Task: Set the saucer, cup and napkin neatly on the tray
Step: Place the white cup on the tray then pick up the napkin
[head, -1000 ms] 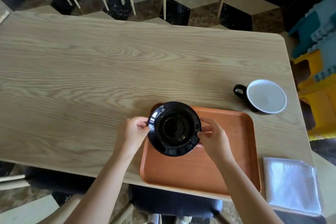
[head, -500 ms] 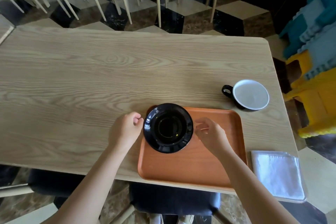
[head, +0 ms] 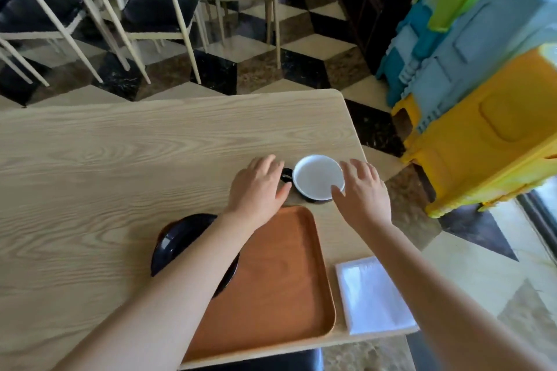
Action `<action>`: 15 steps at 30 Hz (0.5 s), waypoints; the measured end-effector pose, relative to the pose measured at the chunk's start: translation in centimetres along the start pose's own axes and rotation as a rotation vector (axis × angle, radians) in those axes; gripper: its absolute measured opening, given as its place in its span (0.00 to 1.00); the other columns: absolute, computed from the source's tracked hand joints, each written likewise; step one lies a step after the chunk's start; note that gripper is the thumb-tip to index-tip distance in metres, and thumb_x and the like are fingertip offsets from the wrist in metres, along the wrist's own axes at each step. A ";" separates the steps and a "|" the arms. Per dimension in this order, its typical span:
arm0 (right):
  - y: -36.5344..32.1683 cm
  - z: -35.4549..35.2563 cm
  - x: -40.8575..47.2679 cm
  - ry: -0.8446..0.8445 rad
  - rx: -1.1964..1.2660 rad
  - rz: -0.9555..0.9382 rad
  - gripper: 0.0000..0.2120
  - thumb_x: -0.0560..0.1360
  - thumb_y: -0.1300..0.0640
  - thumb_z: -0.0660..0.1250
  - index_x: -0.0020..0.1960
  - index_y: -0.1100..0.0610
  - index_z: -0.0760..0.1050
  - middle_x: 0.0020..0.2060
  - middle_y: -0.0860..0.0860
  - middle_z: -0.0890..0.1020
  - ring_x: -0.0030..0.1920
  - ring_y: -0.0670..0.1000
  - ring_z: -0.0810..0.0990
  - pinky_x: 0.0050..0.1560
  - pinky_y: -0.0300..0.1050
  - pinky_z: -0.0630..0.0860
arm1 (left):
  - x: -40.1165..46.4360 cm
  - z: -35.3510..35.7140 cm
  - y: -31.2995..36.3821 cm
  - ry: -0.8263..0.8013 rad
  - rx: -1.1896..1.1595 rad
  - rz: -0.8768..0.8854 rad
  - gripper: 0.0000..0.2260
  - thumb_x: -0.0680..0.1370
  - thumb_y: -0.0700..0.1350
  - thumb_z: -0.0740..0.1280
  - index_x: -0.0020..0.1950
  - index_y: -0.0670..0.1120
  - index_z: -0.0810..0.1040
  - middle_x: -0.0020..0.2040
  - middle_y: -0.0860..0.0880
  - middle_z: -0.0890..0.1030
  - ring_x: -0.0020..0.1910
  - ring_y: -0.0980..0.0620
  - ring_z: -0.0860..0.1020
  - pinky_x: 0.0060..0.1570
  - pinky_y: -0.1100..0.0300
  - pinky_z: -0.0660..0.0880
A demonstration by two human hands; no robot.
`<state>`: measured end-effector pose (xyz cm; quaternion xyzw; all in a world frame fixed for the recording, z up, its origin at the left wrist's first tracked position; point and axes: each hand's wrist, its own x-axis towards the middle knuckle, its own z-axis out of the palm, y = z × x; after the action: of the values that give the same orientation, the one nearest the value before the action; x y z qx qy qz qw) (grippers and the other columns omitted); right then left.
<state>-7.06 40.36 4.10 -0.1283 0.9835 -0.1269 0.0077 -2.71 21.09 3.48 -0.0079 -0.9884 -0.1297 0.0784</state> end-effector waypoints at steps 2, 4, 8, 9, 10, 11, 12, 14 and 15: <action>1.2 0.3 1.4 -0.039 -0.003 0.020 0.23 0.75 0.52 0.63 0.68 0.57 0.64 0.68 0.55 0.69 0.68 0.56 0.64 0.63 0.52 0.68 | 2.0 1.2 0.4 -0.059 0.048 0.015 0.21 0.77 0.52 0.61 0.66 0.43 0.69 0.65 0.46 0.73 0.64 0.46 0.70 0.55 0.48 0.73; 1.8 0.7 2.5 -0.071 -0.026 0.007 0.23 0.75 0.52 0.62 0.67 0.57 0.64 0.67 0.55 0.69 0.68 0.56 0.64 0.62 0.52 0.69 | 3.3 2.2 0.7 -0.115 0.087 0.019 0.22 0.77 0.53 0.61 0.67 0.44 0.67 0.66 0.47 0.72 0.65 0.46 0.69 0.56 0.48 0.72; 2.2 1.4 3.3 -0.088 -0.056 -0.043 0.21 0.74 0.54 0.63 0.65 0.58 0.66 0.66 0.54 0.70 0.68 0.55 0.63 0.62 0.52 0.68 | 4.2 3.3 0.7 -0.198 0.159 0.013 0.24 0.77 0.53 0.61 0.69 0.43 0.64 0.65 0.47 0.72 0.64 0.46 0.69 0.55 0.50 0.71; 2.2 1.5 3.4 -0.097 -0.044 -0.042 0.20 0.74 0.55 0.62 0.64 0.58 0.67 0.64 0.55 0.71 0.67 0.56 0.65 0.60 0.52 0.70 | 4.2 3.4 0.7 -0.211 0.141 -0.003 0.23 0.77 0.53 0.61 0.68 0.44 0.65 0.64 0.47 0.72 0.63 0.46 0.70 0.54 0.49 0.71; 2.1 1.5 3.4 -0.119 -0.012 -0.027 0.19 0.74 0.56 0.62 0.64 0.59 0.67 0.62 0.55 0.73 0.65 0.57 0.68 0.56 0.52 0.72 | 4.2 3.4 0.7 -0.224 0.100 -0.031 0.21 0.76 0.53 0.61 0.66 0.44 0.68 0.62 0.47 0.74 0.61 0.45 0.71 0.52 0.49 0.72; 2.0 1.5 3.4 -0.151 0.039 0.000 0.17 0.75 0.57 0.61 0.63 0.59 0.68 0.60 0.57 0.75 0.61 0.58 0.71 0.52 0.52 0.74 | 4.2 3.5 0.7 -0.236 0.043 -0.066 0.17 0.76 0.52 0.61 0.62 0.45 0.72 0.59 0.47 0.76 0.59 0.45 0.72 0.49 0.50 0.73; 1.9 1.4 3.4 -0.182 0.096 0.029 0.16 0.75 0.59 0.60 0.63 0.60 0.68 0.57 0.58 0.77 0.56 0.59 0.74 0.49 0.52 0.75 | 4.2 3.5 0.7 -0.252 -0.024 -0.104 0.14 0.76 0.52 0.62 0.57 0.45 0.74 0.55 0.47 0.77 0.55 0.44 0.74 0.46 0.51 0.73; 1.6 1.5 3.2 -0.192 0.189 0.068 0.17 0.75 0.61 0.58 0.63 0.60 0.68 0.52 0.61 0.80 0.51 0.61 0.77 0.46 0.51 0.76 | 4.4 3.3 0.8 -0.271 -0.175 -0.168 0.10 0.75 0.49 0.64 0.50 0.43 0.76 0.48 0.45 0.77 0.50 0.44 0.75 0.43 0.53 0.71; 1.5 1.5 3.1 -0.178 0.218 0.082 0.17 0.75 0.62 0.58 0.64 0.60 0.68 0.51 0.61 0.80 0.50 0.62 0.78 0.45 0.50 0.75 | 4.5 3.2 0.8 -0.272 -0.241 -0.189 0.09 0.74 0.47 0.65 0.48 0.41 0.76 0.46 0.45 0.76 0.49 0.43 0.75 0.43 0.53 0.71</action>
<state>-10.36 40.61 2.29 -0.0972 0.9638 -0.2207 0.1140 -7.66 22.69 1.32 0.0583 -0.9636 -0.2514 -0.0697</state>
